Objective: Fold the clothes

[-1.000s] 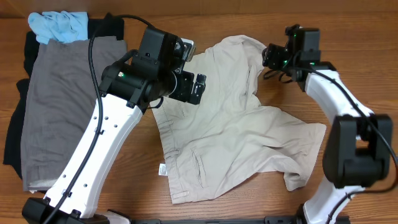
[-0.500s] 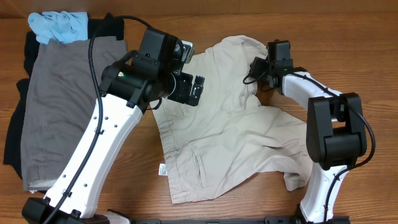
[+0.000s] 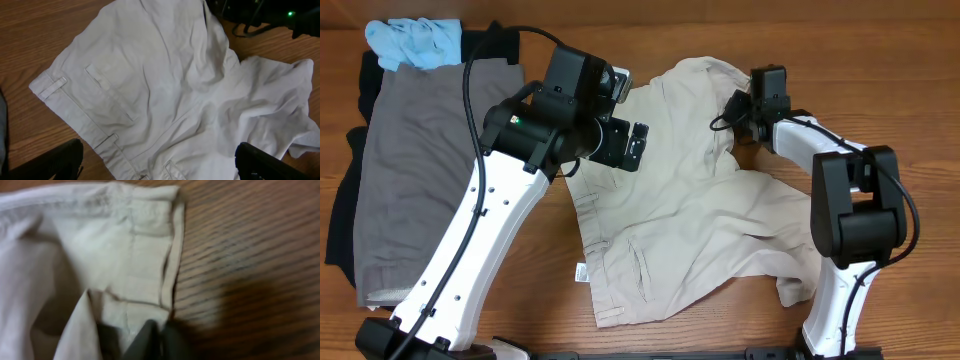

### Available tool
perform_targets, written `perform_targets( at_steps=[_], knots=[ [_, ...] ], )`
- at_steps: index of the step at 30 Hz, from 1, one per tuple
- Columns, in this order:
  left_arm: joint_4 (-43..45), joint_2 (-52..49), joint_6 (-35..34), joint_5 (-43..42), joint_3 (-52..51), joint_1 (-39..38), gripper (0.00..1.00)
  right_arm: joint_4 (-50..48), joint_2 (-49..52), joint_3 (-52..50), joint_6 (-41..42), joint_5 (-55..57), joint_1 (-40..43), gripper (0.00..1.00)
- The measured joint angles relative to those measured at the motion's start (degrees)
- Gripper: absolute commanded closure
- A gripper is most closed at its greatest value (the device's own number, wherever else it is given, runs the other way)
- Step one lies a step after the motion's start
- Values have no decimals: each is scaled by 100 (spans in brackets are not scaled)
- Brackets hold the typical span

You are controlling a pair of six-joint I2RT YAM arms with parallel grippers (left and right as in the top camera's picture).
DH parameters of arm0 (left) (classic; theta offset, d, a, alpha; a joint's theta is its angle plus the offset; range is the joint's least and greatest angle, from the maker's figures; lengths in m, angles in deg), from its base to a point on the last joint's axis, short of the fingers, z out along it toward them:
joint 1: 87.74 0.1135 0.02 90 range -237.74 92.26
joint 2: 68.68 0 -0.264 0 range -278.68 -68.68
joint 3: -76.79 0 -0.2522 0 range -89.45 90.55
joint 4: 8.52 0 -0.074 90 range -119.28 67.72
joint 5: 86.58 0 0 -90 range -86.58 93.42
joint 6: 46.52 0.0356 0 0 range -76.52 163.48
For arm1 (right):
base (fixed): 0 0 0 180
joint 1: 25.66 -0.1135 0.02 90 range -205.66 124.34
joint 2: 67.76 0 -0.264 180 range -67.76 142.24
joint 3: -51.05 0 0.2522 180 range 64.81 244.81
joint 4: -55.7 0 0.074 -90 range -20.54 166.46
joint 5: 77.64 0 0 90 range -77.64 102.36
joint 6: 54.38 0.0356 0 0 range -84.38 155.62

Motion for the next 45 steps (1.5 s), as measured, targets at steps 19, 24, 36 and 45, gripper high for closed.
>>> perform_targets(
  at_steps=[19, 24, 36, 45],
  knots=[
    [0, 0, 0, 0, 0, 0, 0, 2153, -308, 1834, -1729, 70, 1729, 61],
    [0, -13, 0, 0, 0, 0, 0, 2570, -308, 1904, -1932, 197, 2164, 30],
    [286, -1064, 7, 249, 0, 2, 0, 6019, -356, 3886, -2079, -686, 2562, 18],
    [1165, -2262, 319, 212, 0, 531, 35, 6605, -468, 3958, -2221, -946, 1921, 60]
  ],
)
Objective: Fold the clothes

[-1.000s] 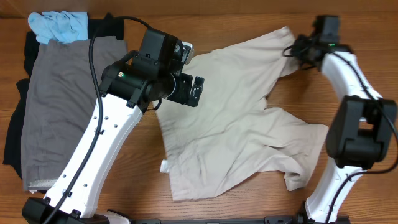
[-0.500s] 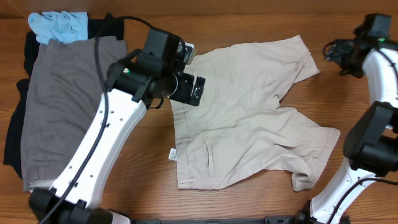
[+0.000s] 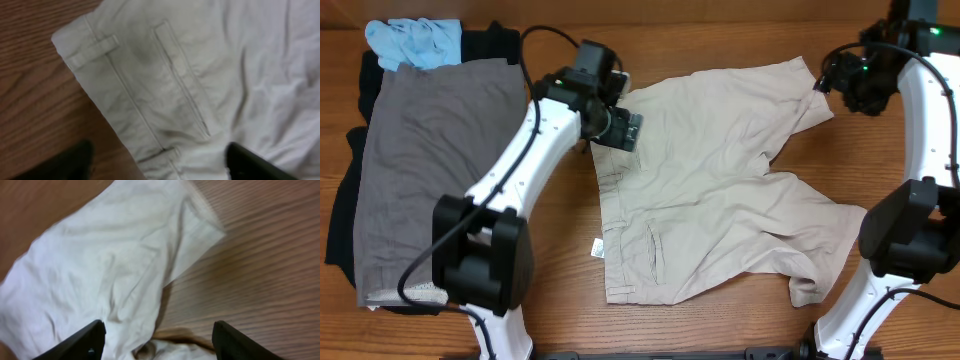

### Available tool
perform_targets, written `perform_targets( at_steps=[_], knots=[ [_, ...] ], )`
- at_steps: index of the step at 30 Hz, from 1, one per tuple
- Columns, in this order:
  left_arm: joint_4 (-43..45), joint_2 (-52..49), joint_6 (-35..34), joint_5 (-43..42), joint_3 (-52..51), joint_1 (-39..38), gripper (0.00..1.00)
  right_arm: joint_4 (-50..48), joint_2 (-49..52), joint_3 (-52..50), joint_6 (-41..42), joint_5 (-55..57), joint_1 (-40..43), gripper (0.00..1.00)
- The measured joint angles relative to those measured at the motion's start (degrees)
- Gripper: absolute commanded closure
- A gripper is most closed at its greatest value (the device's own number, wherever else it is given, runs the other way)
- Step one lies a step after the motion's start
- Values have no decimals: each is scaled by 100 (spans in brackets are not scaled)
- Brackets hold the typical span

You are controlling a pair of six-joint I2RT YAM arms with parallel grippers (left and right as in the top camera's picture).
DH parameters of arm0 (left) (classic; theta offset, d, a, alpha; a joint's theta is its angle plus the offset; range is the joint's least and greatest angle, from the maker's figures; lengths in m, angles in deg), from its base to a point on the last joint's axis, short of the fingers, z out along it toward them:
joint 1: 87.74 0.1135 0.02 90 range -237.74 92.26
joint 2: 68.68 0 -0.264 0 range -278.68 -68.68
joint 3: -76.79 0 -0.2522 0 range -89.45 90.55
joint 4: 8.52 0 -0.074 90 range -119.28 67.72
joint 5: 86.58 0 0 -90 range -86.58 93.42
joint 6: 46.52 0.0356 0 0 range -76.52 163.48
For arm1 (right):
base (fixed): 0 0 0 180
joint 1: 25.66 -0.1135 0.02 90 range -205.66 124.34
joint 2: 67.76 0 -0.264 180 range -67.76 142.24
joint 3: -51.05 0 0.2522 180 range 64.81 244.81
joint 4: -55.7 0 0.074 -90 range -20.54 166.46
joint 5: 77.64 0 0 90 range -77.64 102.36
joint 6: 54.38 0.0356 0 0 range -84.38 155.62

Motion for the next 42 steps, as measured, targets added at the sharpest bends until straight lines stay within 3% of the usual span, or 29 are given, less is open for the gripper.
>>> perform_targets(
  at_steps=[3, 8, 15, 23, 29, 37, 40, 42],
  knots=[
    [238, -334, 365, -251, 0, 243, 50, 0, 0, 0, 63, 0, -116, 73],
    [509, -905, 739, -549, 0, 396, 96, 2, 0, 0, 127, 7, -127, 75],
    [903, -1285, 857, -664, 0, 354, 96, 4, 0, 0, 142, 4, -127, 76],
    [1469, -1523, 826, -232, 2, 374, 96, 118, 0, 0, 142, 2, -127, 76],
    [2833, -1784, 800, -83, 22, 527, 96, 330, 0, 0, 142, 11, -144, 74],
    [4406, -2109, 654, 7, 9, 981, 95, 688, 0, 0, 144, 140, -232, 60],
    [4260, -2135, 632, 15, 149, 1224, 95, 704, 0, 0, 164, 157, -236, 57],
    [3665, -2190, 614, 2, 516, 1377, 91, 710, 0, 0, 173, 155, -236, 55]
  ],
)
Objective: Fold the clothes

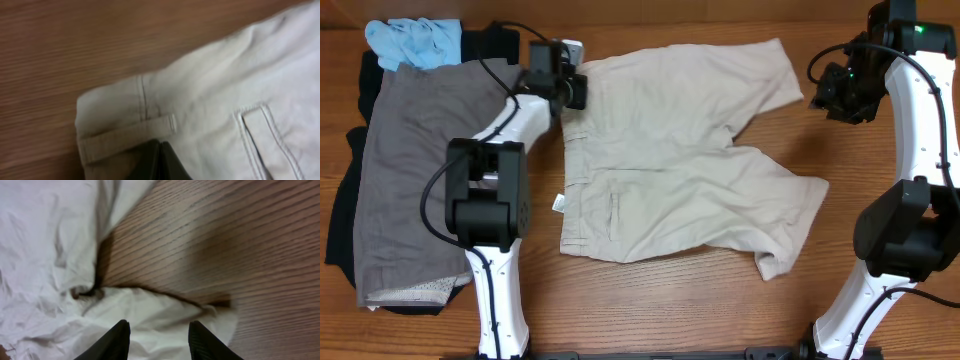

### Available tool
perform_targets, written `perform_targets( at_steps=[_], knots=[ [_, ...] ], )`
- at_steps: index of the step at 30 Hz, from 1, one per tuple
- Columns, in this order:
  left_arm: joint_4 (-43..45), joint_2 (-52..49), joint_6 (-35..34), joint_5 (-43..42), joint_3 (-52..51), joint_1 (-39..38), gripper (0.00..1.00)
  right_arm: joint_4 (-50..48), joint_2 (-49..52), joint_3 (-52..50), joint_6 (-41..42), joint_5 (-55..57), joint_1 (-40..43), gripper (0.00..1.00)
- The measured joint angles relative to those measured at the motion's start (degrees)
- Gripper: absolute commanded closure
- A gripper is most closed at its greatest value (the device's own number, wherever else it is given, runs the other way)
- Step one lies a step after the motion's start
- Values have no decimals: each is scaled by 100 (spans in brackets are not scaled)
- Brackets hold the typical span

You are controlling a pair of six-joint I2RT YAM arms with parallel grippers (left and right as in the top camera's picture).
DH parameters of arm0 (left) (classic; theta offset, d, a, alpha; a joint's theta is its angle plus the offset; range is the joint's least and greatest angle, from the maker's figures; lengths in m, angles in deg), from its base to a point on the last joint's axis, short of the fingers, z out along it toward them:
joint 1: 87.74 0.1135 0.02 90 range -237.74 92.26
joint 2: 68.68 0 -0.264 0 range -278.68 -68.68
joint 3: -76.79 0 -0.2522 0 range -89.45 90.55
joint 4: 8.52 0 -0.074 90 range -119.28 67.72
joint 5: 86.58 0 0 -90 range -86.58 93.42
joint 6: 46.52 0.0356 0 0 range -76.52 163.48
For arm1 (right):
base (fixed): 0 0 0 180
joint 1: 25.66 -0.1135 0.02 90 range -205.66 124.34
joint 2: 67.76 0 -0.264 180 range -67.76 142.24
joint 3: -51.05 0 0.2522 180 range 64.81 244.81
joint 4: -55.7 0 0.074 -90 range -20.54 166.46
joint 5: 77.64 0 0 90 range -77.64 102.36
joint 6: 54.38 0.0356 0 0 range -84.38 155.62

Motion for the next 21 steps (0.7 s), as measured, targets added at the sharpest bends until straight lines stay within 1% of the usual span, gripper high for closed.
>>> perform_targets(
  at_steps=[1, 2, 5, 6, 7, 8, 10, 11, 13, 18, 21],
  knots=[
    [-299, -24, -15, 0, 223, 57, 86, 0, 0, 0, 4, 0, 2, 54],
    [-800, -57, -39, -17, 581, 129, 77, 11, 0, 0, 11, -7, 2, 53],
    [-2210, -83, -66, -142, 1709, 262, 36, 15, -15, 0, 22, -48, 2, 49],
    [-2608, -83, -72, -197, 2116, 284, 31, 11, -42, 0, 28, -48, 2, 48],
    [-3154, -83, -72, -260, 2616, 295, 30, 13, -92, 0, 33, -50, 0, 47],
    [-3456, -85, -96, -315, 2903, 295, 28, 28, -199, 0, 57, -50, 2, 47],
    [-4645, -81, -96, -566, 4162, 251, 22, 83, -494, 0, 72, -59, 2, 44],
    [-5342, -61, -127, -741, 4966, 199, 22, 138, -844, 0, 98, -59, 0, 43],
    [-6161, -37, -170, -841, 5829, 125, 22, 321, -1377, 0, 219, -63, 0, 43],
    [-7639, -22, -280, -767, 7523, -59, 22, 835, -2479, 28, 577, -66, -22, 44],
    [-8172, 55, -411, -610, 7943, -136, 23, 1099, -2894, 46, 702, -44, -48, 44]
  ],
)
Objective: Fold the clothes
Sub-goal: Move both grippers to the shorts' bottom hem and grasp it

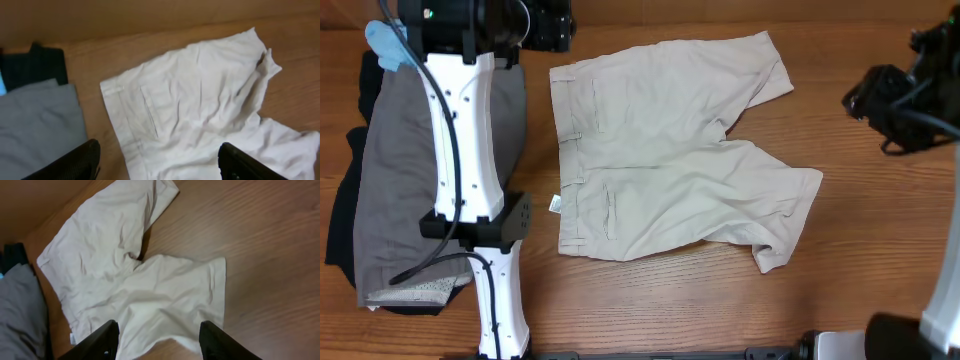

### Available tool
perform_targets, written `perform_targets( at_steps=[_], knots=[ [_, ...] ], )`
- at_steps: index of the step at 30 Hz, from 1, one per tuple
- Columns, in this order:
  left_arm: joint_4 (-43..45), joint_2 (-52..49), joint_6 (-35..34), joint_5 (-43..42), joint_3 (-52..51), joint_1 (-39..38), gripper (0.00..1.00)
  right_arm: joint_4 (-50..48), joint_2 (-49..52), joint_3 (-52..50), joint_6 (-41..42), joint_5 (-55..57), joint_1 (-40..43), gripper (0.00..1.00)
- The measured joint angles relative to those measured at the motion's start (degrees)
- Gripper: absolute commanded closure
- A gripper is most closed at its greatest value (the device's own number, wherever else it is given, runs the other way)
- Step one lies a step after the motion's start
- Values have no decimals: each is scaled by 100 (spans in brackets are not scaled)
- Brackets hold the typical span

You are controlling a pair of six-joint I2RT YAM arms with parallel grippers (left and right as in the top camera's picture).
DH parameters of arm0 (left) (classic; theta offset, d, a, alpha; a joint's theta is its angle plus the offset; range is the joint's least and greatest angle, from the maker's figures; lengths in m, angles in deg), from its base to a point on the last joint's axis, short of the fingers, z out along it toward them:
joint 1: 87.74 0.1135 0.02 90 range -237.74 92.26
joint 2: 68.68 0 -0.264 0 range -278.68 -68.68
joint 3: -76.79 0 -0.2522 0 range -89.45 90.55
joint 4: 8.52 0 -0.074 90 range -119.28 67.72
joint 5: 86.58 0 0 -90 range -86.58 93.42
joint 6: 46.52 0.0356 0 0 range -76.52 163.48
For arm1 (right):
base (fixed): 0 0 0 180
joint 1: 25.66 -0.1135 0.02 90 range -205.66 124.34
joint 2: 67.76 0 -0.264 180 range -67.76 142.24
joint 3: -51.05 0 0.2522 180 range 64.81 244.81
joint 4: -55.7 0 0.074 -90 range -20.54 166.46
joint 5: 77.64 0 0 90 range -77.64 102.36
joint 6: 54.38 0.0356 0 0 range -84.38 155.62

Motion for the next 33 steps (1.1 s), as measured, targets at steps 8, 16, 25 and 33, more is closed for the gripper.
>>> perform_targets(
  at_steps=[8, 16, 25, 33],
  knots=[
    [-92, 247, -262, -59, -120, -245, 28, 479, -728, -92, 393, 350, -13, 44],
    [-90, 1801, -581, 577, -2083, -1185, 27, 494, -2544, -1440, 769, 348, -13, 36],
    [-94, 3353, -1460, 1016, -5302, -1502, 34, -426, -2876, -4247, 1047, 146, -13, 35],
    [636, 3558, -2382, 1134, -8371, -1530, 35, -1808, -2841, -5947, 1633, -144, -13, 36]
  ],
)
